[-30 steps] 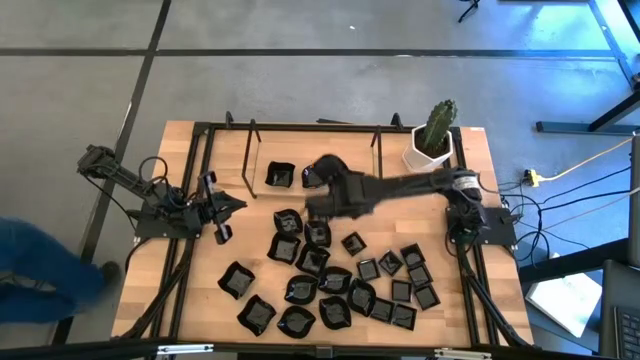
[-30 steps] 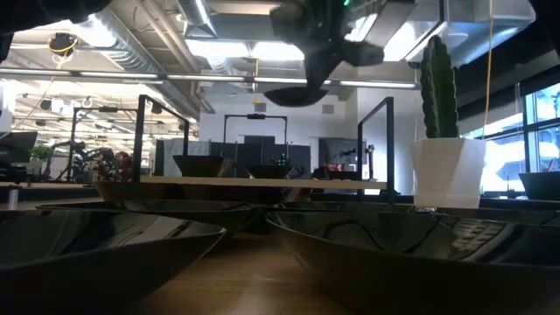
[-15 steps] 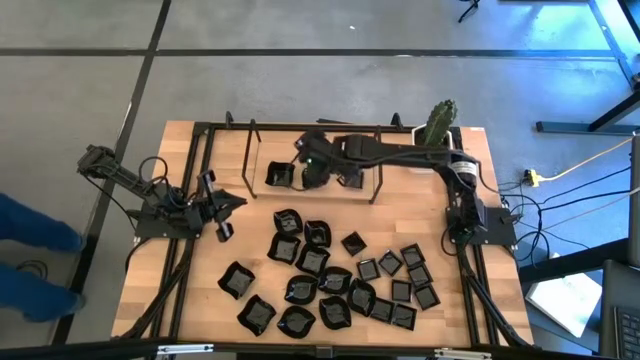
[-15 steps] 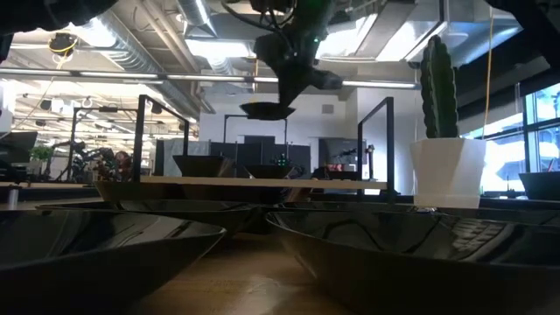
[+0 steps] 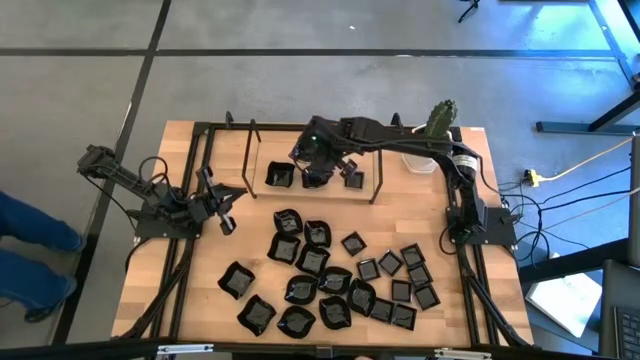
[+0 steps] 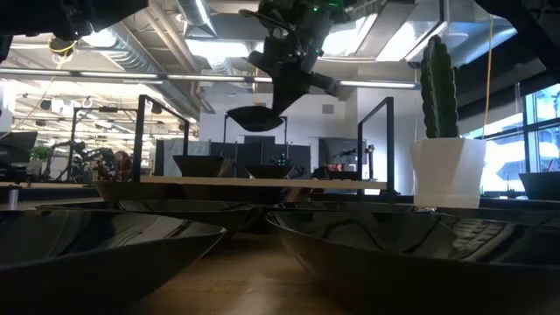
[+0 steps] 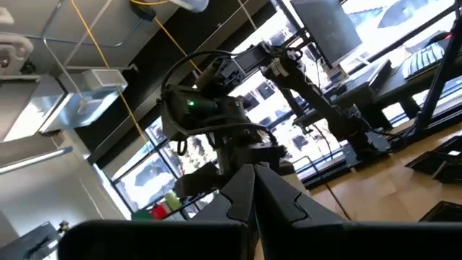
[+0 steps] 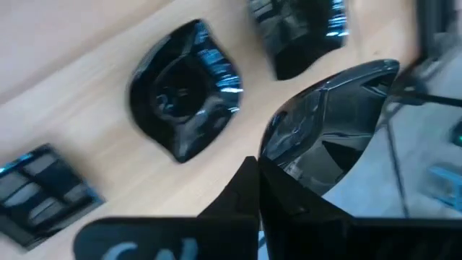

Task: Pick & Place Mini shaped plates
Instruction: Stack the leaf-shaped plate on the top of the leaf-shaped plate on the shelf

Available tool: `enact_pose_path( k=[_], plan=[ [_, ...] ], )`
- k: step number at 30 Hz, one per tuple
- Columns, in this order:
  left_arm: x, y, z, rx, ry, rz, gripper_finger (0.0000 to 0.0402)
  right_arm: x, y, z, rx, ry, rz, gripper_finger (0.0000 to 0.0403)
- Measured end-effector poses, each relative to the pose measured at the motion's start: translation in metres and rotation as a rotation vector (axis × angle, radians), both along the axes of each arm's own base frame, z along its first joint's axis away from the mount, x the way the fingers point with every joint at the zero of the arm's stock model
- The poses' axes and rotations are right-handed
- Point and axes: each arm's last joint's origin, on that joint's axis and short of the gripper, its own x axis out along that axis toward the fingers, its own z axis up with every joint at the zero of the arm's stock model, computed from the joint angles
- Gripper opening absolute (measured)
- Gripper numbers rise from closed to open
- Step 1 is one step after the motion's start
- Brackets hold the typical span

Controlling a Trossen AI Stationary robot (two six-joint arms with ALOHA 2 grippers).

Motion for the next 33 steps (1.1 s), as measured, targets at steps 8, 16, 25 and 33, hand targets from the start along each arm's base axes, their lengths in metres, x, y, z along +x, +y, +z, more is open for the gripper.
enact_pose_path(
  k=[8,16,25,33],
  plan=[
    [0.000,0.000,0.000,-0.077,-0.027,-0.037,0.0005,0.003,0.013,-0.002,0.107,-0.056,-0.208,0.0000],
    [0.000,-0.002,0.001,-0.185,-0.069,-0.142,0.0005,0.006,0.050,-0.004,0.221,-0.164,-0.637,0.0000],
    [0.001,-0.003,0.000,-0.237,-0.081,-0.177,0.0005,-0.002,0.064,0.002,0.454,-0.262,-1.082,0.0000],
    [0.001,-0.003,0.000,-0.223,-0.072,-0.169,0.0003,-0.005,0.066,0.003,0.426,-0.159,-0.959,0.0001]
  ],
)
